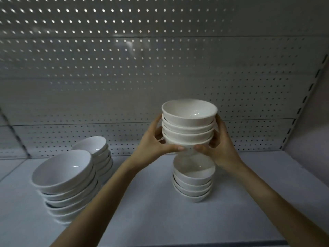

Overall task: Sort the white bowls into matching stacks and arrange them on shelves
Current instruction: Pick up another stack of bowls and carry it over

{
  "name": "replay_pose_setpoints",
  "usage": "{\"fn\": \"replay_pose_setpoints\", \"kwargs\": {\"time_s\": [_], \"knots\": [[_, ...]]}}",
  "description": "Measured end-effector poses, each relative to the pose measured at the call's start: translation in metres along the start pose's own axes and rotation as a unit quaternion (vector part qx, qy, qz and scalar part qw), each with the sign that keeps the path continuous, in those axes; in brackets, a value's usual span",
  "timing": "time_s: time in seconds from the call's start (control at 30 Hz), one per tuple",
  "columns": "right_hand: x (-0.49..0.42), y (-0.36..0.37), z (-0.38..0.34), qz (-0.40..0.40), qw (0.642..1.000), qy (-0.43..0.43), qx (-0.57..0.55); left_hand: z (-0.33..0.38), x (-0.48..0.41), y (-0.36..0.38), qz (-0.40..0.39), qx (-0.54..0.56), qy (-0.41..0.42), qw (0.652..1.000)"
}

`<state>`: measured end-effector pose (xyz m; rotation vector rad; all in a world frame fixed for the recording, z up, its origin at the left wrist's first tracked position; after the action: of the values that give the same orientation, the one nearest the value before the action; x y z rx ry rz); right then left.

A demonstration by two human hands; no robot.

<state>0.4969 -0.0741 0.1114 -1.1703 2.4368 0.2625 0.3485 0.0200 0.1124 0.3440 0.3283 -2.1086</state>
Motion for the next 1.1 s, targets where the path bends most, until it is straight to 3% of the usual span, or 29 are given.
{"fn": "replay_pose_setpoints", "kwargs": {"time_s": [0.47, 0.87, 1.1], "knots": [[0.030, 0.143, -0.065, -0.068, 0.989, -0.041, -0.124, 0.057, 0.072, -0.142, 0.191, 0.017, 0.051, 0.980], [0.113, 0.311, -0.128, -0.120, 0.977, -0.065, -0.162, 0.102, 0.162, -0.311, 0.224, -0.028, 0.081, 0.971], [0.161, 0.405, -0.139, -0.160, 0.968, -0.030, -0.189, 0.109, 0.220, -0.402, 0.274, -0.053, 0.083, 0.957]]}}
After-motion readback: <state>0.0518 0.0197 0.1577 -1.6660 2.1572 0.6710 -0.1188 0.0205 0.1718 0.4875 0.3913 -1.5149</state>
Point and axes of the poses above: each hand's wrist, its own x-axis away from the middle knuckle, its own y-axis out of the palm, z = x × y, the point moved 8 cm from there along -x, towards the middle knuckle, and after that the axes turned 15 degrees about z, right-handed, at the moved point
